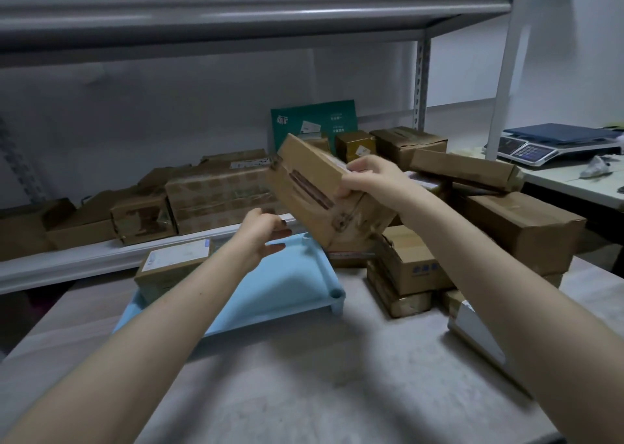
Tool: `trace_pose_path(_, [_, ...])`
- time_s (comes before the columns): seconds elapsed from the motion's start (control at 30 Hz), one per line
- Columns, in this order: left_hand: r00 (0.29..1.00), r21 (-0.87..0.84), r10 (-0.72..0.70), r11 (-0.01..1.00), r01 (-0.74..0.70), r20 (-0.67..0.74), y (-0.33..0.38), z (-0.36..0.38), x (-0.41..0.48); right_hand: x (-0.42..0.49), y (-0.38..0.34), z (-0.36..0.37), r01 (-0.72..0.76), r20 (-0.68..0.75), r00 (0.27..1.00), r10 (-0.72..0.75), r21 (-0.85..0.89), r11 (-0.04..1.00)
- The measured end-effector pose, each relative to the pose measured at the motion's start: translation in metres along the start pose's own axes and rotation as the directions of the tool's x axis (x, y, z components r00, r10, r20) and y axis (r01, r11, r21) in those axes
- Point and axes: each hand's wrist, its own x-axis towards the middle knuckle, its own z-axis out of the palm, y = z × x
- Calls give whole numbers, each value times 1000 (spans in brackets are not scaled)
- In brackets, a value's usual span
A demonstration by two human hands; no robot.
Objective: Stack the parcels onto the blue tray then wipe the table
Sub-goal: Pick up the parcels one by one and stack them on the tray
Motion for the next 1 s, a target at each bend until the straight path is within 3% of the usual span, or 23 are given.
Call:
trace_pose_path(0.1, [999,-64,46,997,-45,15,1,-25,-9,-5,0,10,-179,246,964,105,302,936])
trace_pose_path(0.2, [986,-192,135,975,-115,96,-2,-52,-23,0,11,25,-423,456,868,198,468,776])
trace_pose_path(0.33, [974,-254,153,961,-107,169,-12,-88,-34,4,23,54,-604,603,760,243,516,607])
trace_pose_path(0.47, [966,-203,15,978,39,257,-26,-117,-37,5,40,76,-699,711,668,223,496,515])
trace_pose_path(0.53, [957,-210,-26,974,90,290,-34,-130,-38,5,43,87,-713,753,632,181,474,517])
trace_pose_path(0.7, [981,-239,-49,966,94,188,-39,-138,-40,9,45,111,-700,770,630,104,504,506])
trace_pose_path(0.83, [993,-284,-120,951,117,7,-32,-140,-41,20,48,130,-657,646,733,211,595,463])
trace_pose_path(1.0, [981,-385,-158,917,104,-113,-24,-139,-47,28,43,142,-560,567,802,188,605,567])
